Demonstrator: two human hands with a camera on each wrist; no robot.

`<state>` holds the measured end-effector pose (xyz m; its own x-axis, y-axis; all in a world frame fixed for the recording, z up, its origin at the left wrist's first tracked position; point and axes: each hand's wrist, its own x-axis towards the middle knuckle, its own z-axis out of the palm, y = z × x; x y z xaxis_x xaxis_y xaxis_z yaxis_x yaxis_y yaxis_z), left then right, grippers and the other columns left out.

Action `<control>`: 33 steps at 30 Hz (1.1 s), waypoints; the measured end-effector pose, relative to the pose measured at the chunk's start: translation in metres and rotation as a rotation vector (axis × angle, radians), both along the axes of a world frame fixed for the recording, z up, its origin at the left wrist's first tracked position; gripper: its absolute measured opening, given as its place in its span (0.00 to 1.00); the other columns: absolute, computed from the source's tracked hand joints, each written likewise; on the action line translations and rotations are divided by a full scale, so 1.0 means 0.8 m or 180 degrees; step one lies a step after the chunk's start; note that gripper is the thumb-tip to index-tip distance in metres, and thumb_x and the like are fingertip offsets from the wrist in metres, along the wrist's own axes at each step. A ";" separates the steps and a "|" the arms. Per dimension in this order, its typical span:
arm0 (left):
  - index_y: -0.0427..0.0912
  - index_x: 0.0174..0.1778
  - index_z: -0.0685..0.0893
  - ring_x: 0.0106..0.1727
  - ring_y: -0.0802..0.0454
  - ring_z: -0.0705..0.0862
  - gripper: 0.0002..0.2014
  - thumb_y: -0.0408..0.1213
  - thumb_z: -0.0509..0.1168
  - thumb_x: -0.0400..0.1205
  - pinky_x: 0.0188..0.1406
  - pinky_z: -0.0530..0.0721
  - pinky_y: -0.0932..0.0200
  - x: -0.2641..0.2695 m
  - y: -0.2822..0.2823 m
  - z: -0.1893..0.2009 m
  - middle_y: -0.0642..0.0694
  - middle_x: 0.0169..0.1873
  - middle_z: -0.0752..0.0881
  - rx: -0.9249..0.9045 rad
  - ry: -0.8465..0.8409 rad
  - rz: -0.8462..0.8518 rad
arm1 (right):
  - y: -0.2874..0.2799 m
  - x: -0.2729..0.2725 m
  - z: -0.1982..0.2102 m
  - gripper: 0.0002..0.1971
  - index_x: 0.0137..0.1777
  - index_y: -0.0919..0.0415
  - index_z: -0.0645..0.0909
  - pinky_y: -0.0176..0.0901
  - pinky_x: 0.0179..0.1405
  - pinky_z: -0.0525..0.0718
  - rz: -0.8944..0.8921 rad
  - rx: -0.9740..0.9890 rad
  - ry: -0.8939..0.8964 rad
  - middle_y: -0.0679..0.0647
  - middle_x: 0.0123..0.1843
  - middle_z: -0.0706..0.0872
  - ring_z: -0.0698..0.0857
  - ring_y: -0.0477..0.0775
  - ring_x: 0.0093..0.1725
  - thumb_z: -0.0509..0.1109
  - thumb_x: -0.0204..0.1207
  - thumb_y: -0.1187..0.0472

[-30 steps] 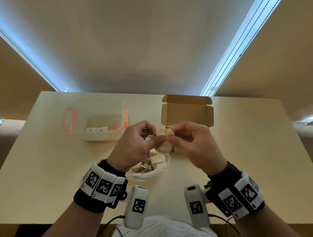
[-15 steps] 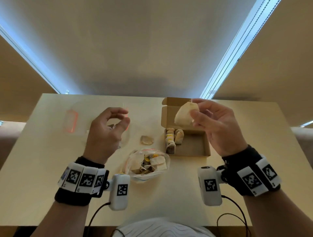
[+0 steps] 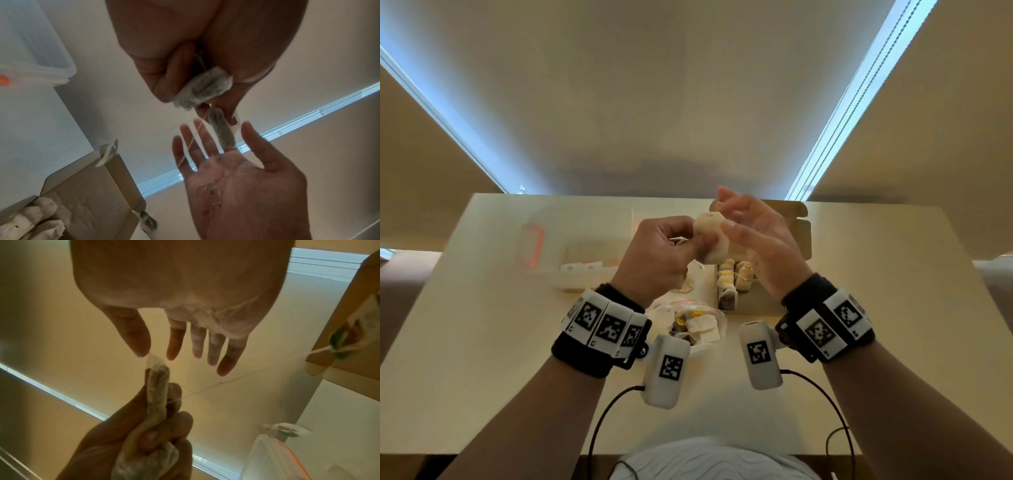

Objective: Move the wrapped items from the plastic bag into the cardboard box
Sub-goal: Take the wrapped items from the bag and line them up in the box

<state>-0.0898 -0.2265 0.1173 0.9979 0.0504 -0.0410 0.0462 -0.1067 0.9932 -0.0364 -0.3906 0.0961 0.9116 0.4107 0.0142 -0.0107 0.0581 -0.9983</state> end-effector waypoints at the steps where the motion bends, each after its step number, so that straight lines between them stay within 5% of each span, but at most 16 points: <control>1: 0.42 0.44 0.89 0.15 0.54 0.69 0.03 0.35 0.71 0.80 0.13 0.67 0.64 0.000 0.002 -0.001 0.48 0.25 0.86 0.0001 0.0002 -0.0001 | 0.001 -0.001 -0.003 0.17 0.56 0.51 0.82 0.64 0.73 0.76 0.0087 0.0217 0.0162 0.53 0.75 0.79 0.80 0.56 0.72 0.73 0.66 0.54; 5: 0.38 0.43 0.87 0.14 0.54 0.72 0.04 0.35 0.71 0.81 0.13 0.71 0.61 0.004 0.007 0.000 0.52 0.21 0.84 0.0057 -0.0053 0.0109 | 0.005 -0.012 -0.017 0.29 0.69 0.57 0.73 0.66 0.61 0.81 0.0564 0.0335 0.0718 0.60 0.57 0.88 0.87 0.63 0.52 0.65 0.66 0.71; 10: 0.37 0.40 0.86 0.14 0.55 0.70 0.08 0.38 0.71 0.82 0.16 0.70 0.60 0.011 0.011 -0.005 0.55 0.15 0.78 -0.0207 0.0141 0.0623 | 0.003 -0.045 -0.040 0.08 0.56 0.61 0.84 0.37 0.42 0.86 0.0445 -0.0920 -0.0062 0.51 0.42 0.90 0.86 0.44 0.37 0.66 0.83 0.70; 16: 0.41 0.39 0.84 0.14 0.54 0.70 0.07 0.38 0.71 0.81 0.17 0.67 0.62 0.016 0.012 -0.020 0.54 0.16 0.79 -0.0505 0.0257 0.1003 | -0.009 -0.079 -0.048 0.15 0.63 0.58 0.86 0.31 0.48 0.82 0.0308 -0.1758 -0.1159 0.47 0.46 0.88 0.85 0.44 0.46 0.60 0.86 0.58; 19: 0.38 0.48 0.82 0.13 0.54 0.72 0.07 0.34 0.73 0.80 0.14 0.70 0.62 0.016 0.008 -0.024 0.46 0.26 0.87 -0.0401 0.0200 0.1125 | -0.016 -0.077 -0.031 0.15 0.67 0.59 0.85 0.25 0.51 0.76 0.0431 -0.2054 -0.1412 0.47 0.55 0.81 0.78 0.42 0.51 0.60 0.86 0.62; 21: 0.37 0.54 0.79 0.13 0.56 0.74 0.11 0.32 0.73 0.79 0.12 0.71 0.63 0.013 0.004 -0.026 0.41 0.33 0.88 -0.0253 0.0179 0.1135 | -0.020 -0.072 -0.014 0.14 0.67 0.57 0.84 0.24 0.52 0.76 0.0312 -0.2104 -0.1552 0.45 0.53 0.80 0.79 0.40 0.50 0.65 0.84 0.65; 25: 0.40 0.54 0.84 0.18 0.63 0.79 0.10 0.36 0.74 0.79 0.17 0.74 0.69 0.007 -0.004 -0.039 0.41 0.39 0.90 0.0099 0.0084 0.0917 | -0.024 -0.053 0.020 0.14 0.58 0.54 0.87 0.23 0.45 0.82 -0.0126 -0.1685 -0.1291 0.41 0.44 0.89 0.87 0.38 0.44 0.80 0.73 0.61; 28: 0.40 0.47 0.88 0.20 0.66 0.80 0.05 0.38 0.73 0.80 0.22 0.74 0.73 0.000 -0.015 -0.044 0.48 0.32 0.89 0.0230 -0.0067 0.0707 | -0.021 -0.037 0.028 0.04 0.46 0.54 0.92 0.26 0.41 0.83 -0.0071 -0.1670 -0.1320 0.40 0.39 0.91 0.89 0.38 0.39 0.81 0.71 0.59; 33: 0.39 0.48 0.89 0.15 0.53 0.72 0.06 0.36 0.69 0.83 0.15 0.73 0.60 -0.010 -0.024 -0.051 0.43 0.30 0.88 -0.0250 0.0236 0.0420 | -0.020 -0.022 0.019 0.12 0.51 0.50 0.87 0.29 0.43 0.86 -0.0276 -0.1726 -0.1065 0.41 0.42 0.91 0.89 0.37 0.42 0.83 0.69 0.57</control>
